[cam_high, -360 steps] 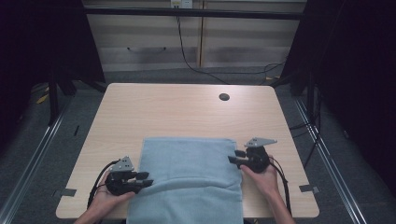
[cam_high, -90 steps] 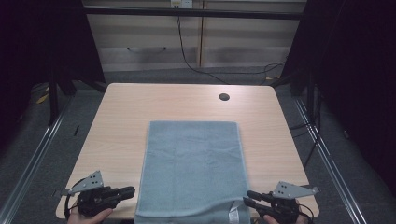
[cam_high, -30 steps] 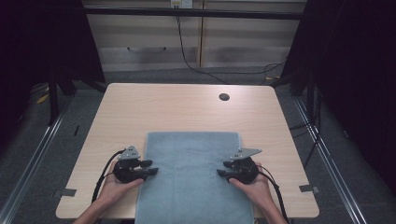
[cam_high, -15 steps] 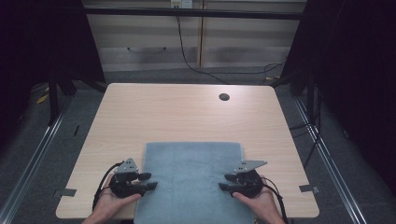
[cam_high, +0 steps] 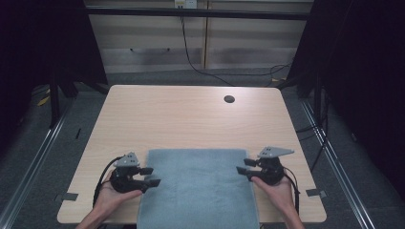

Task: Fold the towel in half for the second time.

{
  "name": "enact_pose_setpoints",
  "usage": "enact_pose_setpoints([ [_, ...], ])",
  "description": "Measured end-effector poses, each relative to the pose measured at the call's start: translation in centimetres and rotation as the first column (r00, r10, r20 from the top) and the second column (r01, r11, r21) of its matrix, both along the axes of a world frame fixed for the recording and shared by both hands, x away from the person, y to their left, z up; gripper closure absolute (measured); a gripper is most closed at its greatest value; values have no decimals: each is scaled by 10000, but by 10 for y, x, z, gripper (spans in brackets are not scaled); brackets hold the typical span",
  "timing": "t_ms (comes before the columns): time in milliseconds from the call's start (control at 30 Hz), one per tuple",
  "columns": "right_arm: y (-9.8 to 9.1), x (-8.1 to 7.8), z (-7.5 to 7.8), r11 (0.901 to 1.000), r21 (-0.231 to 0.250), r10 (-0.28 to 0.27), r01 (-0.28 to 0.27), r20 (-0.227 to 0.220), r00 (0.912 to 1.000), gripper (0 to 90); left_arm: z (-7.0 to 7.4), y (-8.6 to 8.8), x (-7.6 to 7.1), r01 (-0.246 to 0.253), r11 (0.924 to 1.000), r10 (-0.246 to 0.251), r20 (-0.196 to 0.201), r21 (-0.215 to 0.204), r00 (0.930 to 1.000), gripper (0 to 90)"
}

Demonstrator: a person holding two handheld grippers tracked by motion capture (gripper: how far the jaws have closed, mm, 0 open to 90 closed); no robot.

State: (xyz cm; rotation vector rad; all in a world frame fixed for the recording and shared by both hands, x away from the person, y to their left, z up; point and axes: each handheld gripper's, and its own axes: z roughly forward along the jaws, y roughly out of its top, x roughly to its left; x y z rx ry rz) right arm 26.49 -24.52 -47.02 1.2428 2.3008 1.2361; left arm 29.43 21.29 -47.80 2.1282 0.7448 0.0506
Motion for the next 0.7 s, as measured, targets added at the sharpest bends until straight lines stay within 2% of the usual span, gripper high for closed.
enact_pose_setpoints([
  [100, -12, 25, -4, 9995, -77, -315, 315, -10, 9995, 528, -4, 3, 24, -539, 9985, 539, -29, -61, 9985, 442],
  [167, -15, 40, -9, 9992, 85, -391, 392, -72, 9992, 540, -6, 4, 35, -644, 9978, 645, -22, 141, 9979, 450],
  [200, -16, 47, -11, 9989, 94, -449, 449, -59, 9990, 541, -6, 4, 39, -837, 9965, 837, -14, 1, 9965, 451],
  [233, -15, 52, -13, 9987, 110, -488, 489, -89, 9988, 543, -6, 6, 43, -1016, 9942, 1016, -18, -340, 9948, 451],
  [267, -15, 57, -15, 9991, 180, -382, 386, -246, 9990, 555, -5, 5, 47, -1085, 9930, 1083, -65, -459, 9941, 452],
  [300, -13, 62, -17, 9993, 75, -369, 371, -276, 9989, 555, -4, 3, 51, -989, 9949, 988, -76, -215, 9951, 440],
  [333, -12, 65, -20, 9992, 50, -402, 403, -219, 9990, 552, -4, 2, 54, -1050, 9942, 1051, 36, -228, 9945, 429],
  [367, -10, 68, -22, 9991, 172, -375, 378, -205, 9991, 549, -3, 1, 57, -1129, 9932, 1130, 35, -276, 9936, 438],
  [400, -8, 69, -24, 9991, 54, -428, 430, -288, 9987, 540, -3, 0, 61, -1217, 9921, 1216, -62, -305, 9926, 430],
  [433, -6, 71, -25, 9987, -167, -487, 481, -390, 9981, 535, -2, 0, 65, -1267, 9913, 1267, -44, -368, 9919, 423],
  [467, -6, 72, -26, 9990, -186, -423, 415, -425, 9982, 532, -2, 1, 67, -1373, 9893, 1376, 35, -503, 9905, 432],
  [567, -6, 72, -30, 9991, -176, -390, 381, -541, 9978, 532, -5, 2, 77, -1585, 9865, 1580, -151, -410, 9873, 410],
  [633, -6, 72, -33, 9992, -209, -352, 340, -559, 9978, 538, -8, 5, 80, -1695, 9843, 1685, -235, -498, 9854, 409],
  [700, -5, 72, -33, 9990, -245, -375, 364, -465, 9982, 544, -12, 5, 83, -1638, 9862, 1632, -239, -255, 9863, 396],
])
